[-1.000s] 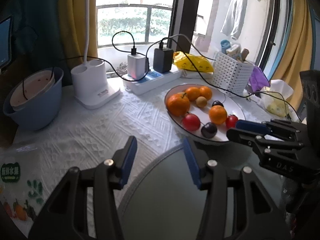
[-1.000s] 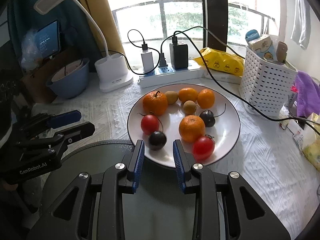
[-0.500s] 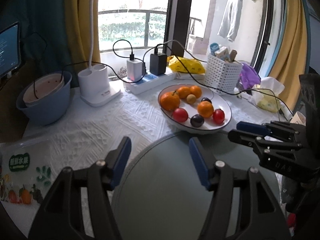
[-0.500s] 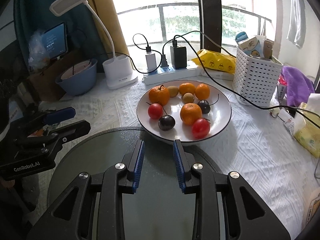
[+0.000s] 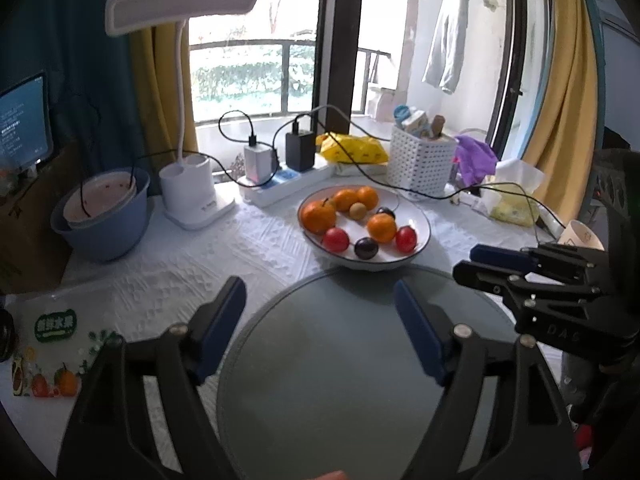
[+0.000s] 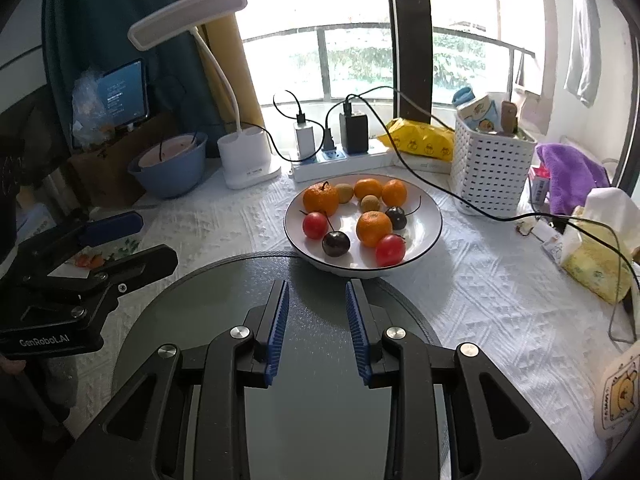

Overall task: Organize fruits
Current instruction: 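Withdraw both open grippers away from the plate over the empty glass tray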

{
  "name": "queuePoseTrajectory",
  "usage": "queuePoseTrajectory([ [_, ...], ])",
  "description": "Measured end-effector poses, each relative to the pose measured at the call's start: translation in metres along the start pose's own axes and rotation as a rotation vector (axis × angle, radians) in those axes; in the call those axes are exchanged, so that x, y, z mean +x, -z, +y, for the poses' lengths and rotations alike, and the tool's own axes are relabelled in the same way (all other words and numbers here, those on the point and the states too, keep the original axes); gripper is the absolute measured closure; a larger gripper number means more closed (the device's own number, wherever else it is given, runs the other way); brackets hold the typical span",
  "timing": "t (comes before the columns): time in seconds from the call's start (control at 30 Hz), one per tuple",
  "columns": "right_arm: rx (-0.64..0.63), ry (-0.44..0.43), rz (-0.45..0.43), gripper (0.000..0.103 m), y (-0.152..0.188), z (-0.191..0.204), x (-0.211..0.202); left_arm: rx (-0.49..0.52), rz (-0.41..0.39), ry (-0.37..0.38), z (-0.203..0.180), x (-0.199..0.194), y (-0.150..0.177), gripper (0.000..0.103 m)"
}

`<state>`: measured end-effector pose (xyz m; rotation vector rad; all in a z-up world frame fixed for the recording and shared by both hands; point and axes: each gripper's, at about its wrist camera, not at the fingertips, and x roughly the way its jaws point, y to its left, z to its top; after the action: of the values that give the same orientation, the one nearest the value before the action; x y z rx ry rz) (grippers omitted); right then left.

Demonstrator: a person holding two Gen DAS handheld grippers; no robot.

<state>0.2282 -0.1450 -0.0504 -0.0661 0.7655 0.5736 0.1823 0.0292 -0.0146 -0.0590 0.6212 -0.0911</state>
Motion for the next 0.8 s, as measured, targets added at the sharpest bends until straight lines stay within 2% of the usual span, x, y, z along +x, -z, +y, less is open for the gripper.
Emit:
queuePoseTrajectory([
  [0.73,-0.042,0.025,-0.131,0.072,0.0,0.02,-0.074,0.035,-0.141,-0.002,-0.02,-0.068,-0.004,0.024],
  [0.8,-0.043,0.028,-0.145,0.072,-0.001,0.021,-0.081,0.037,-0.157,-0.009,-0.02,-0.075,-0.004,0.021],
])
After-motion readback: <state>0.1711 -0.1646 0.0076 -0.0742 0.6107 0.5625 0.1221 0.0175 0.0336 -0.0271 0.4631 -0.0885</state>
